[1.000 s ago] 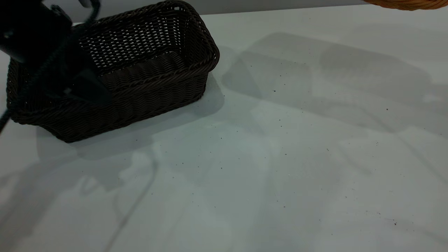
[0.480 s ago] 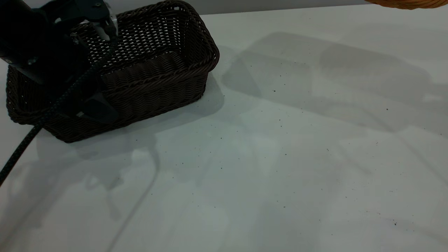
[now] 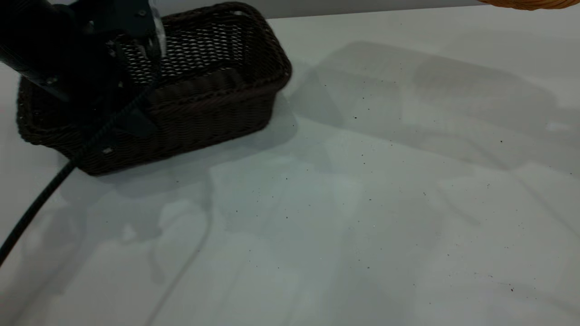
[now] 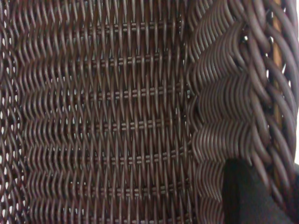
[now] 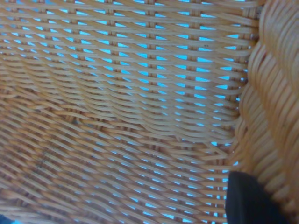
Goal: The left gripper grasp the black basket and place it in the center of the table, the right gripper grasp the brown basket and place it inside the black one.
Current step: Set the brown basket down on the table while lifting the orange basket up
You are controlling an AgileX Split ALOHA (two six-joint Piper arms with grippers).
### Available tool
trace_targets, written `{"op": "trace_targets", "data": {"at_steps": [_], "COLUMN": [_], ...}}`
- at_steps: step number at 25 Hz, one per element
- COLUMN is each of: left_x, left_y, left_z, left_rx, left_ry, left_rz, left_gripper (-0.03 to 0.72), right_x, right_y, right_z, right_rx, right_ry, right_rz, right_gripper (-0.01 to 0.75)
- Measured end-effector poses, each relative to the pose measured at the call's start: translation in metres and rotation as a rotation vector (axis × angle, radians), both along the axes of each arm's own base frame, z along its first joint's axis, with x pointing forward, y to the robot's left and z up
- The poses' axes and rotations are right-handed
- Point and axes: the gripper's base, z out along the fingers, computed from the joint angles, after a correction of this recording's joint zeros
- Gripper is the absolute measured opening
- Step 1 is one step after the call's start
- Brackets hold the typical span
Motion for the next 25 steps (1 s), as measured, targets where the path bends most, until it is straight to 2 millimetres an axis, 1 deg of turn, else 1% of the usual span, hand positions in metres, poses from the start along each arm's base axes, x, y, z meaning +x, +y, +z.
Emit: {"op": "trace_targets", "data": {"at_steps": [9, 16, 22, 25], "left_x": [-0.025, -0.043, -0.058, -0.064], "left_y": [-0.038, -0.065, -0.091, -0.100], "left_z": [-0.001, -0.001, -0.001, -0.005], "left_rx": [-0.006, -0.005, -0.069, -0.081], "left_ry": [0.082, 0.097, 0.120, 0.130], "left_rz": [-0.176, -0.281, -0.275, -0.272], "left_gripper": [0.130, 0.130, 0.130, 0.130], "right_x": [0.000, 0.000, 0.000, 0.000], "right_y": [0.000, 0.000, 0.001, 0.001], "right_z": [0.000, 0.000, 0.000, 0.000], "right_rx": [0.000, 0.001, 0.003, 0.003], "right_ry": [0.000, -0.001, -0.001, -0.001], "right_rz": [0.000, 0.000, 0.000, -0.001], "right_gripper": [0.100, 0.100, 0.100, 0.100]}}
